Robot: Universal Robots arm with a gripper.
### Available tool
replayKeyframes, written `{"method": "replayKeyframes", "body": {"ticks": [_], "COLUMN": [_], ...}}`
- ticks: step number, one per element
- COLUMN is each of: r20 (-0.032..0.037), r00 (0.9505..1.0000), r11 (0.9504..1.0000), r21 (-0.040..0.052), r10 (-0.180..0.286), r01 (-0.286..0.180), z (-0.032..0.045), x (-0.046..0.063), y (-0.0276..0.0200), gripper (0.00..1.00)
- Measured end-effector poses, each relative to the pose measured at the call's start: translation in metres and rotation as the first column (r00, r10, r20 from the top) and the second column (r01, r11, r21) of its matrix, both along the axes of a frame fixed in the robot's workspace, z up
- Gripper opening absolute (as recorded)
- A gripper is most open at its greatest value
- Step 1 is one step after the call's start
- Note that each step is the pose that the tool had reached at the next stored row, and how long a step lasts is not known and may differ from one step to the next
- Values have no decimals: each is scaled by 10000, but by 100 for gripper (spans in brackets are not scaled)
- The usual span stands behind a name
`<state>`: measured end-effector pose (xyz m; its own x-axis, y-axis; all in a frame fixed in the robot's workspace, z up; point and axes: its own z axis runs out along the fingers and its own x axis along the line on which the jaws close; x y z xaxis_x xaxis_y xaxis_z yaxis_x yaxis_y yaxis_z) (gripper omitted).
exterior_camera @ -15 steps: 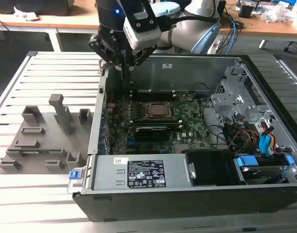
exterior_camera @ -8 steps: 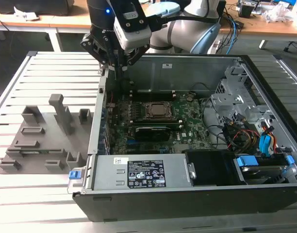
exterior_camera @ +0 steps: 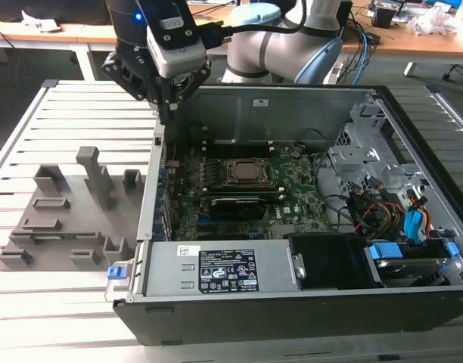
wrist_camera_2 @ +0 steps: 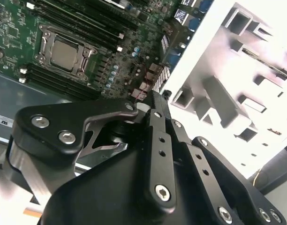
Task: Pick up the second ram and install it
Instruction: 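Reach for the second ram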
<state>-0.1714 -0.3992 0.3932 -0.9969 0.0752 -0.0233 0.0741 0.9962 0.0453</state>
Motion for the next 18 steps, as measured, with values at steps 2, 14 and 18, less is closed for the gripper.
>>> {"method": "replayKeyframes", "body": {"ticks": [2,14,18], "r20": [0,-1,0], "r00": [10000,10000,10000], "r11": [10000,10000,10000], "r21": [0,0,0], "r10": [-2,-1,-1], "r01": [2,1,1], "z": [-1,-6,-8], "x": [-73,-536,-681], "y": [0,0,0], "gripper": [11,11,11]}}
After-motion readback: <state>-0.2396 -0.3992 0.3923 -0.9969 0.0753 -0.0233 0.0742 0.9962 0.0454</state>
